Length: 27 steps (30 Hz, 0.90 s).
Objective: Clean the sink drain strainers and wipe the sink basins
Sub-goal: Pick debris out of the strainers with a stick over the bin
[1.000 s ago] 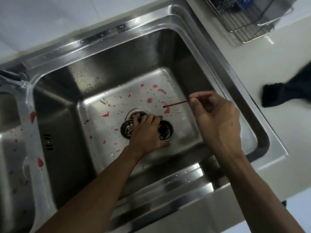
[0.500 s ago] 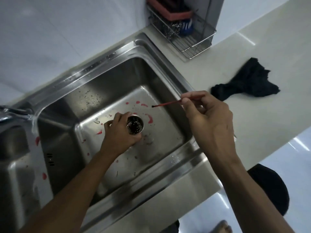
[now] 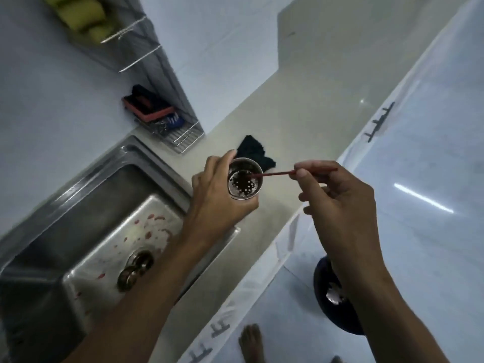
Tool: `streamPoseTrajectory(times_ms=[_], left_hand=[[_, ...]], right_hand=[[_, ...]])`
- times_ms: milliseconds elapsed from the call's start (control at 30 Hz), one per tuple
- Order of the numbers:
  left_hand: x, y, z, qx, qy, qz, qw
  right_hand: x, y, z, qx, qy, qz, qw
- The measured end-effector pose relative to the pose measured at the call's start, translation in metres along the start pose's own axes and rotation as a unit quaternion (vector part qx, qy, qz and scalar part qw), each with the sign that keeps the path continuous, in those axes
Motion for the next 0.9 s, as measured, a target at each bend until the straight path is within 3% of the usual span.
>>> streamPoseTrajectory(times_ms=[200,333,567,800,900], left_hand=[[0.010,0.151,0.119,0.018,0.151,-0.114,0.982],[0.046,0.253,0.151,0.051,0.172,-0.216,0.960],[0.115,0.419,0.113,0.046,0.162,-0.368,0.915],[0.179,0.530,0.048,0.011,0.162,-0.436,0.885],[0.192,0.561,0.028,0.003,0.159,-0.451,0.878]], right_hand=[[0.013,-0.153,0.082,0.024,0.090,0.133,0.987],[0.046,-0.207,0.167,0.056,0.149,0.170,0.973],[0.104,-0.231,0.336,0.067,0.200,0.218,0.953],[0.138,-0.206,0.484,0.125,0.235,0.198,0.943],[0.145,-0.207,0.523,0.152,0.239,0.225,0.932]])
Point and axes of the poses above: each hand's wrist, its own x-axis away from the middle knuckle, its own y-axis out of the palm, z = x × y, the point moved 6 cm from there along -x, towards the middle knuckle, and after that the axes turned 1 degree about y, right-handed, at the moved point
